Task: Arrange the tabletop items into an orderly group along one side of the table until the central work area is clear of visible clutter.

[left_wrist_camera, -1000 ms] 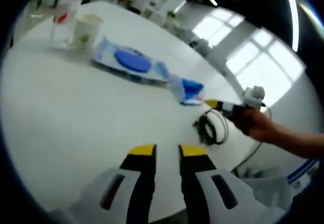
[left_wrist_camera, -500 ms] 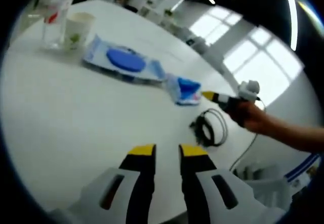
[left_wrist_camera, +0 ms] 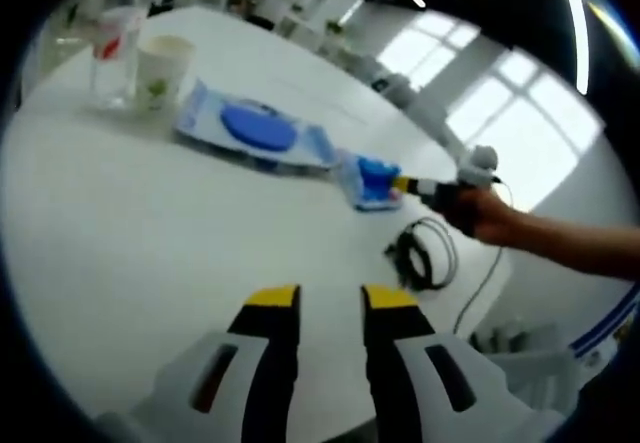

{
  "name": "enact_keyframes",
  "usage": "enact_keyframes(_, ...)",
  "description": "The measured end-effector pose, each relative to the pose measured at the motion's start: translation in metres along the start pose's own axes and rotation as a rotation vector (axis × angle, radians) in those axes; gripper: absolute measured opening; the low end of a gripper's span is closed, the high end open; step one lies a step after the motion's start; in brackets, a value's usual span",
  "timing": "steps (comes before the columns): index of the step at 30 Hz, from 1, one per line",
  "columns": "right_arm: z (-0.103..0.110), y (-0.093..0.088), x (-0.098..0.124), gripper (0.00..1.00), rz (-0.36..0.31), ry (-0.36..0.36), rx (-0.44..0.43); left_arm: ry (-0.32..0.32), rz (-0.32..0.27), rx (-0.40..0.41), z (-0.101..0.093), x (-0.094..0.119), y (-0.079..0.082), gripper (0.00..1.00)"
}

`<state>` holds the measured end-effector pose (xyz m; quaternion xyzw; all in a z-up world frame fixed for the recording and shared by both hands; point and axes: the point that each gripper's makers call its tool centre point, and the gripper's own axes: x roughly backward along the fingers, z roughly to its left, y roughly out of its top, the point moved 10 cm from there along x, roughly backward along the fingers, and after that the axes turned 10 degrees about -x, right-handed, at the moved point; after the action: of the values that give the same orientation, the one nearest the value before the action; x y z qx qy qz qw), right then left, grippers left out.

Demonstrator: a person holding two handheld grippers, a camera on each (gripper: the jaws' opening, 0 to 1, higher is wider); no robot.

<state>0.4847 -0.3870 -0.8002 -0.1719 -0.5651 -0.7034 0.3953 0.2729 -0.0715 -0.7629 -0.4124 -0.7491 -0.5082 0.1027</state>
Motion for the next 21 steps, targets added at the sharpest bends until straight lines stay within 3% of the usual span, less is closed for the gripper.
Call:
enact_keyframes(7, 0.002, 0.004, -0.001, 0.07, 0.0, -0.018, -0.009, 0.023, 0.007, 0.004, 0.009, 0.008, -0.005, 0.22)
enact_keyframes(15, 0.003, 0.006, 0.0, 0.02, -0.032, -0.089, -0.104, 0.042, 0.007, 0.028, 0.014, 0.012, -0.009, 0.22)
enact_keyframes(21, 0.004, 0.01, -0.002, 0.02, -0.036, -0.087, -0.095, 0.044, -0.004, 0.023, 0.014, 0.012, -0.005, 0.21)
